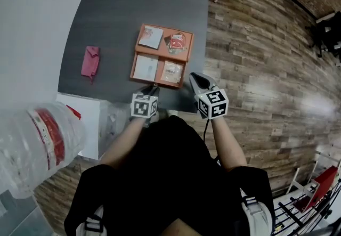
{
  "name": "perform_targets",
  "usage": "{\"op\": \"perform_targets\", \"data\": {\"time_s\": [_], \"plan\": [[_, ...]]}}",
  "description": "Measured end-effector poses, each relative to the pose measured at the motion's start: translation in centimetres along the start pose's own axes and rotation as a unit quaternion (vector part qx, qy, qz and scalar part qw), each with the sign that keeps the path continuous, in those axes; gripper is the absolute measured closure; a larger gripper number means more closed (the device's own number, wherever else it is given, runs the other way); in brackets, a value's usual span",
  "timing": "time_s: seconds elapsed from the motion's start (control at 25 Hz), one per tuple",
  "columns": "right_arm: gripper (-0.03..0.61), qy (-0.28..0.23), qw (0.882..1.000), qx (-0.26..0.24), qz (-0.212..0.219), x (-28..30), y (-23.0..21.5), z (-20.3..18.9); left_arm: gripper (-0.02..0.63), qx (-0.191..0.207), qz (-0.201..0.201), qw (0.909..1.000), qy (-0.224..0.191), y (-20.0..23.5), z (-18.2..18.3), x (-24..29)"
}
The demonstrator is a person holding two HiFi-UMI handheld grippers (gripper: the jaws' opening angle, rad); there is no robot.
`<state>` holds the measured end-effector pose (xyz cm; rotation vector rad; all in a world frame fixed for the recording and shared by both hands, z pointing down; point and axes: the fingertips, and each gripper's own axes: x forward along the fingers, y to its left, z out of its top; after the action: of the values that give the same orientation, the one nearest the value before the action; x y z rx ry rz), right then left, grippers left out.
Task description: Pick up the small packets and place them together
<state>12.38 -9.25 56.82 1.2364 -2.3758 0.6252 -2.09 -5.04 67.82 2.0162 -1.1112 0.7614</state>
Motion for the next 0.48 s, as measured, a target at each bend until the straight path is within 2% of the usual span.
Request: {"op": "perform_targets", "data": {"time_s": [0.12,0.28,0.48], "plan": [[0.563,-0.002,1.000,0.009,0.001,-0.2,-0.2,-0.4,0.489,-0.019,0.003,0.9996,0.022,0.3,-0.4,1.0],[0.562,0.000,1.000,0.011,0.009,-0.2,0.1,-1.0,0.489,-0.029,0.016,0.9991,0.026,1.1,-0.1,1.4],[0.561,0.013,1.000,0.010,0.008,0.2,0.1,-1.9,0.507,-0.036,0.004,0.9988,0.033,0.8,0.0,1.7]]}}
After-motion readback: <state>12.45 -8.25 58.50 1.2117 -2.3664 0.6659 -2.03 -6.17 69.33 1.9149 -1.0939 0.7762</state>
